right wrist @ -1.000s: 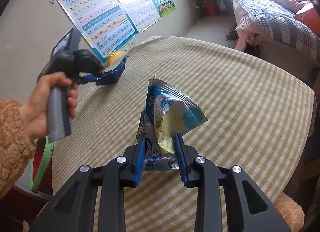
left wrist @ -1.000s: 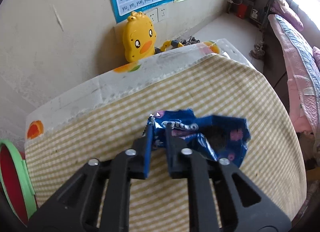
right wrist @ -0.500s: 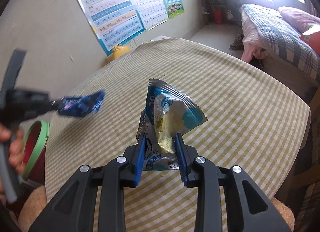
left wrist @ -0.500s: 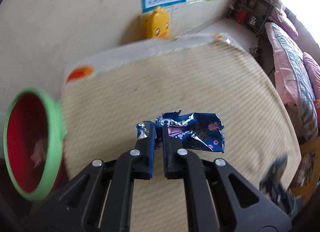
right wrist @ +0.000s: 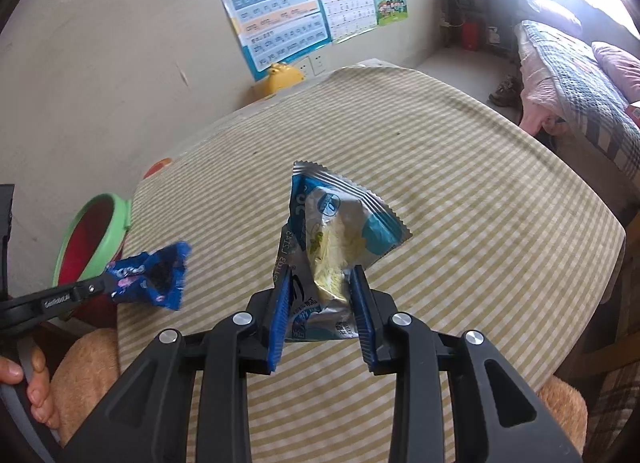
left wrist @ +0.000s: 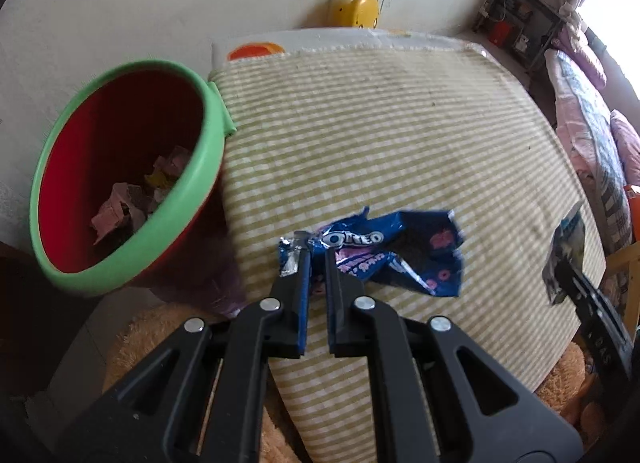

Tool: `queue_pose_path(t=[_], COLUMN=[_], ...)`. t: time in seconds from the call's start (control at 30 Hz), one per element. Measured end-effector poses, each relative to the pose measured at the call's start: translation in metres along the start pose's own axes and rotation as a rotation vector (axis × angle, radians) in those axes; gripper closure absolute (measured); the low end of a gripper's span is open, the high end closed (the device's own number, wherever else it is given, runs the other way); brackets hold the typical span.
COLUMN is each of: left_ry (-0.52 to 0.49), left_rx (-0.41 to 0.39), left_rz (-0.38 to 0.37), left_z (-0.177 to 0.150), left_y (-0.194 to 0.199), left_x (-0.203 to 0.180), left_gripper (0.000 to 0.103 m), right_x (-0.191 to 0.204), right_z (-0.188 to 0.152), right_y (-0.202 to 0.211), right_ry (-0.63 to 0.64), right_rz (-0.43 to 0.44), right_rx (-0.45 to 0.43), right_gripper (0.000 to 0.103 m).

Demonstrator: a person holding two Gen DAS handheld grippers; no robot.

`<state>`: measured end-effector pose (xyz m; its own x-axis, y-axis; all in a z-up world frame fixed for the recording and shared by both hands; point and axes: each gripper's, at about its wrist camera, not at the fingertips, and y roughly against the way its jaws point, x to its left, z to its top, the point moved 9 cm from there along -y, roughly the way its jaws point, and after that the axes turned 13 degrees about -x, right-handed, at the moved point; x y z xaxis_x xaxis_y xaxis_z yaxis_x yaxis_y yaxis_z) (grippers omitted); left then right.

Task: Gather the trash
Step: 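Carry the Oreo wrapper and snack wrapper toward the red bucket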

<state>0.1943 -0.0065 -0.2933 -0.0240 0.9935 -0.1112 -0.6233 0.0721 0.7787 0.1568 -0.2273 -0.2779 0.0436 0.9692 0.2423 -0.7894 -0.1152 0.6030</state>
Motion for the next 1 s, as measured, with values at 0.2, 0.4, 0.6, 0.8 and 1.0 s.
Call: queue_pose_path(t=[0.2,0.4,0.6,0.8,1.0], left_ry=[-0.037,-0.032,-0.028,-0.041,0.002], left_rx=[-0.065,-0.050,-0.043,-0.003,0.002], left_rz=[-0.005,-0.010,-0.014,-0.034,-0.043], left_z=[0.010,0.006,0.002,-0.008,-0.007], left_y=[0.012,0.011,0.008,0.000,-0.003], left_x=[-0.001,0.004,0.006,0.002,0.007], left_gripper=[0.096,0.096,0.095,0.082,0.092], right_x=[0.013,0.020,0.021,0.019,0.022], right_z=[0.000,-0.003,-0.005,-0.007,-0.006], right_y=[0.007,0.008,0.007,0.007,0.008], right_ry=[0.054,0.078,0.091,0.090,0.097], right_rz=[-0.009,-0.001,-0.003,-0.007,-0.008], right_rx=[-0.005,0.012,0.019,0.023,0.023], right_gripper=[0.074,0.074,0.074,0.074,0.074])
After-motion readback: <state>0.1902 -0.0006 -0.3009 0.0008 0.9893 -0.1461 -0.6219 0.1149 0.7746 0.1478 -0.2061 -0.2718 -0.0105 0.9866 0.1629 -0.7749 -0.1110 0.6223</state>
